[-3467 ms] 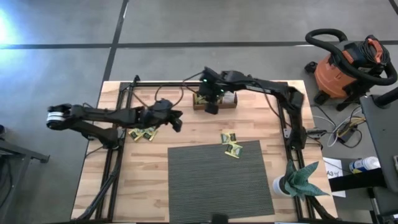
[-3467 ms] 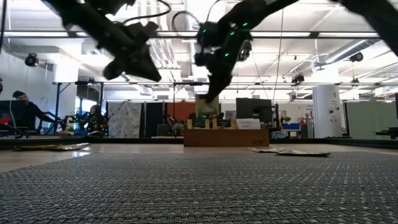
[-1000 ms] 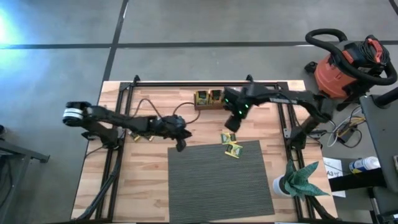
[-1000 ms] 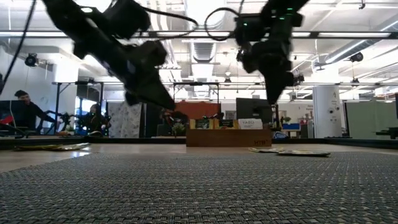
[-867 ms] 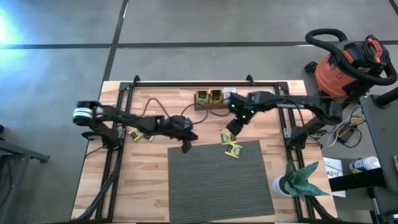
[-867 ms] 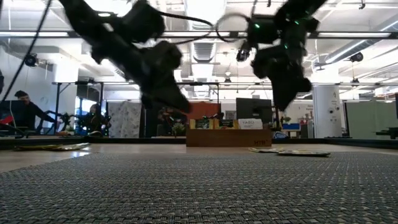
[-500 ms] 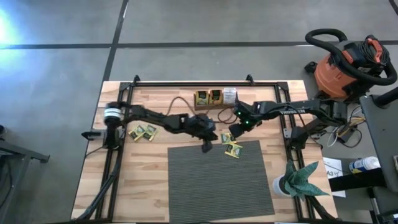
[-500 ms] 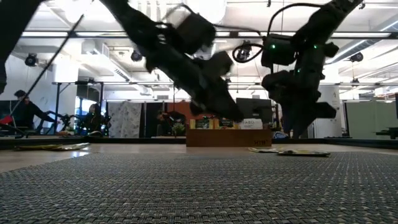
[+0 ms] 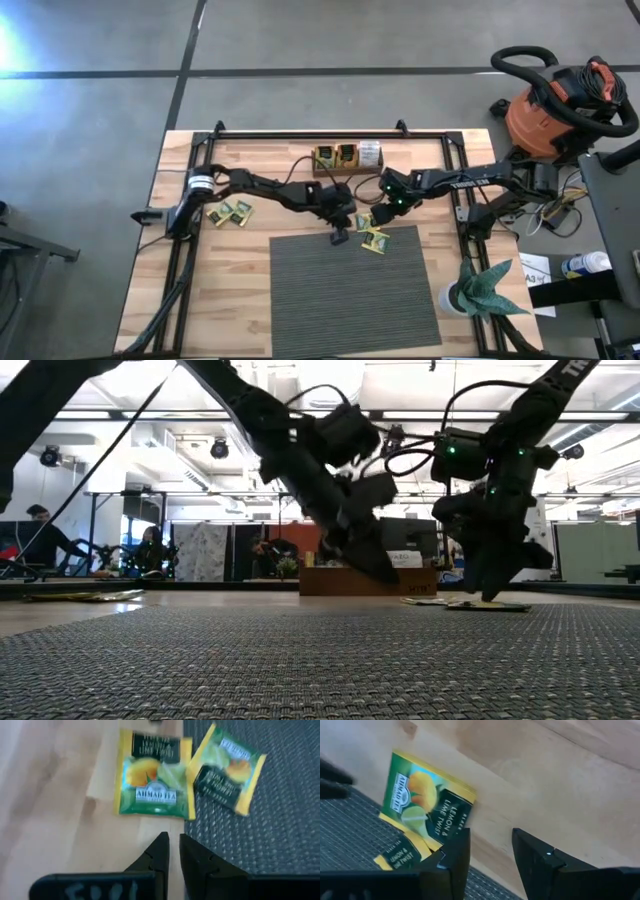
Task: Pick & Place Tea
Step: Put the yellow tea bag into the left section of the wooden organizer
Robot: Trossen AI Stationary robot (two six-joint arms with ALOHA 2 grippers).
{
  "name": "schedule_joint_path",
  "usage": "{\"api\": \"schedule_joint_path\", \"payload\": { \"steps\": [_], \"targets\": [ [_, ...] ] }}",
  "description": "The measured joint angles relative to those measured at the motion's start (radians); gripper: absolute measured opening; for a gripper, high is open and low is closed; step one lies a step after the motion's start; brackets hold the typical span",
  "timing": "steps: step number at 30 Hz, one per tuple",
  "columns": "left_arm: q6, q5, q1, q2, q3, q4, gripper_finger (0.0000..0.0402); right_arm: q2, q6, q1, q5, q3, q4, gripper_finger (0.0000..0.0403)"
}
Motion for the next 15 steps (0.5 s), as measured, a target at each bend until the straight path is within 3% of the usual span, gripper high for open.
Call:
{"api": "schedule_joint_path", "payload": {
  "steps": [6,15],
  "targets": [
    [0.034,0.003,-0.003,-0.018,-0.001,0.095,0.0039,0.000,0.000,0.000,-0.007,-0.018,0.037,0.0145],
    [-0.007,0.034,0.003,0.095,0.004,0.162,0.0039,0.002,0.002,0.001,-0.014,-0.021,0.086,0.0148]
  ]
}}
